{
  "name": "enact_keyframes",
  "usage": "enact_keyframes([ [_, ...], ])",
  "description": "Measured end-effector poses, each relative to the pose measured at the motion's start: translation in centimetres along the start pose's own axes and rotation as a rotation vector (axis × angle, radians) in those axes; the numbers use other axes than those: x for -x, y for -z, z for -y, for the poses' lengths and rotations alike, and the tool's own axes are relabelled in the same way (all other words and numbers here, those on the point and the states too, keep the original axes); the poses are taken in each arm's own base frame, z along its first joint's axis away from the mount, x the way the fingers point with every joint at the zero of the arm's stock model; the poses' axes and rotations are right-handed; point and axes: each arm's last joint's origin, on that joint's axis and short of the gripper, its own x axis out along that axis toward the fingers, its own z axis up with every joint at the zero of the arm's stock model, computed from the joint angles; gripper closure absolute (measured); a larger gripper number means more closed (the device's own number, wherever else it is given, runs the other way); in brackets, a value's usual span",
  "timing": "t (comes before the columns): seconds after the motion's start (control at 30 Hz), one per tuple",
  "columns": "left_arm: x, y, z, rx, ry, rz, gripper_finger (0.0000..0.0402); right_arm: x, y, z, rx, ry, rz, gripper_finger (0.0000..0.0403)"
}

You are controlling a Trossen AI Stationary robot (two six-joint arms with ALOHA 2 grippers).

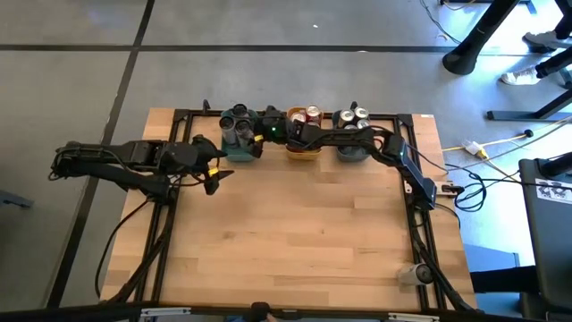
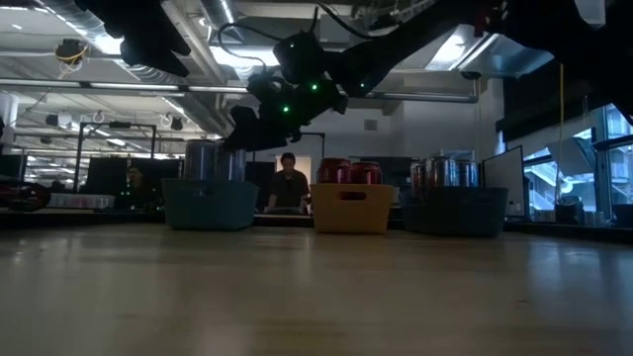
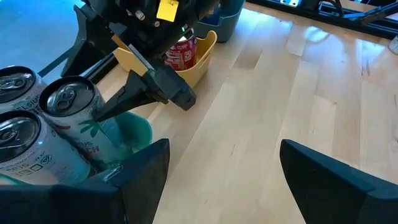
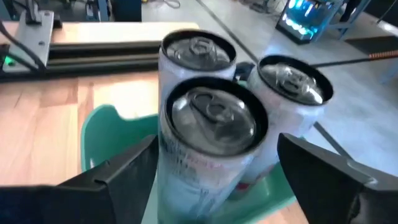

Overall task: Sort soda cans
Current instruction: Put the top white pink soda can into the green bin, then put the white pink soda can into the green bin

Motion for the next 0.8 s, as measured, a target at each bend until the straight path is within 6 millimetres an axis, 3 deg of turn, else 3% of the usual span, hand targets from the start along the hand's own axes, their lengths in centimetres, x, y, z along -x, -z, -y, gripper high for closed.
enact_keyframes([
  [0.13, 0.0, 0.0, 0.0, 0.002, 0.0, 0.0, 0.0107, 1.5, -1.7, -0.4, 0.003, -0.01, 0.016, 0.0082],
  [0.3, 0.0, 0.0, 0.0, 0.015, 0.0, 0.001, 0.0107, 6.2, -5.4, -1.7, 0.051, -0.04, -0.041, 0.0084],
  [0.53, 0.0, -0.1, 0.0, 0.008, 0.003, 0.01, 0.0107, 16.7, -9.0, -4.0, 0.106, -0.106, -0.279, 0.0084],
  [0.8, -0.1, -0.4, 0.2, 0.04, 0.013, 0.04, 0.0107, 28.0, -9.4, -6.6, 0.035, -0.163, -0.536, 0.0084],
])
